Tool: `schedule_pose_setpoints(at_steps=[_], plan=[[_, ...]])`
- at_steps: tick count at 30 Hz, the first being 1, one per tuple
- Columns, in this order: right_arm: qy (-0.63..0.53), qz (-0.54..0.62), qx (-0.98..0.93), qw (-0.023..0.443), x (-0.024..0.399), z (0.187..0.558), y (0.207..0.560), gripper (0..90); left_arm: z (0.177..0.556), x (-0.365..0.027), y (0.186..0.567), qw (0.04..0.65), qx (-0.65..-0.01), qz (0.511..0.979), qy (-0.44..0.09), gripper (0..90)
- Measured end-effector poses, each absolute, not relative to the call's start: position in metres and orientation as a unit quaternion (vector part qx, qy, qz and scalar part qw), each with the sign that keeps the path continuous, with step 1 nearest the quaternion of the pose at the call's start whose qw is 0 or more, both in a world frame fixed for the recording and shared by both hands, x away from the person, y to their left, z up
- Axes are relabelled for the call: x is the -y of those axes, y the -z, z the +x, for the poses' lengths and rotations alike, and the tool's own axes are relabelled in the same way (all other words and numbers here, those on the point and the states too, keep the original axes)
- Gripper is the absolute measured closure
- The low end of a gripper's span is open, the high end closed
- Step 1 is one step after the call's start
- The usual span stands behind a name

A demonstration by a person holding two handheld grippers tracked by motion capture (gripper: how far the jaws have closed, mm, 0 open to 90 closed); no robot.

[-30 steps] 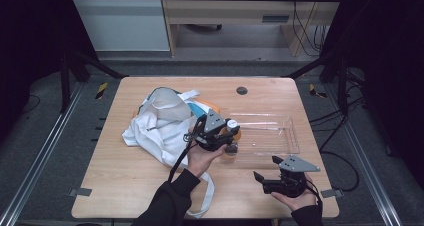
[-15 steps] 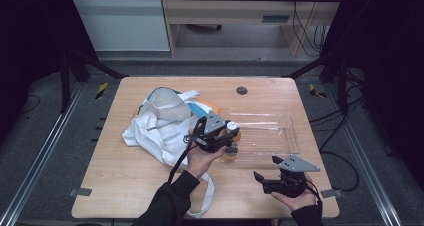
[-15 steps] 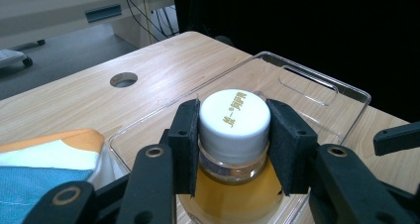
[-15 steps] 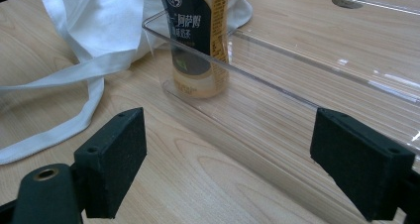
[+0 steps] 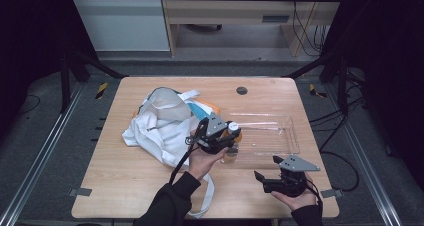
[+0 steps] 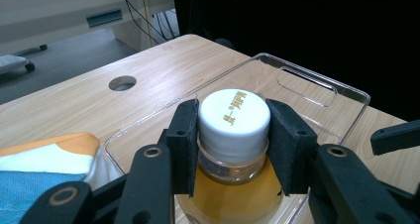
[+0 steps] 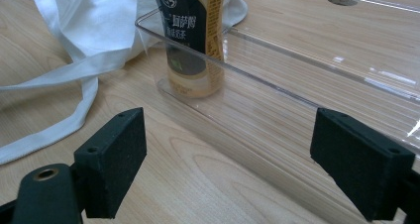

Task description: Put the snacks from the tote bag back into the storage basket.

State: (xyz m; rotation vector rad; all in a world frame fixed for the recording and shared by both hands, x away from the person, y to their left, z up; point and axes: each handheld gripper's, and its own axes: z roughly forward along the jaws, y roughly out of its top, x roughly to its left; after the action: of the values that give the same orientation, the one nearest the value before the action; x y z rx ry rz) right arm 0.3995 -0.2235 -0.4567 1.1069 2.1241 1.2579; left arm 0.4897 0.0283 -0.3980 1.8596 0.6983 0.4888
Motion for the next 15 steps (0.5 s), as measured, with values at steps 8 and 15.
schedule_pose_setpoints(at_steps=[8,15], plan=[[-0.455,0.402,-0.764,0.218,0.224,0.4,0.457,14.6,0.487,-0.037,0.391,0.517,-0.283,0.785,-0.19,46.2],[-0.454,0.406,-0.762,0.221,0.225,0.4,0.456,14.2,0.481,-0.054,0.384,0.505,-0.264,0.802,-0.179,39.6]])
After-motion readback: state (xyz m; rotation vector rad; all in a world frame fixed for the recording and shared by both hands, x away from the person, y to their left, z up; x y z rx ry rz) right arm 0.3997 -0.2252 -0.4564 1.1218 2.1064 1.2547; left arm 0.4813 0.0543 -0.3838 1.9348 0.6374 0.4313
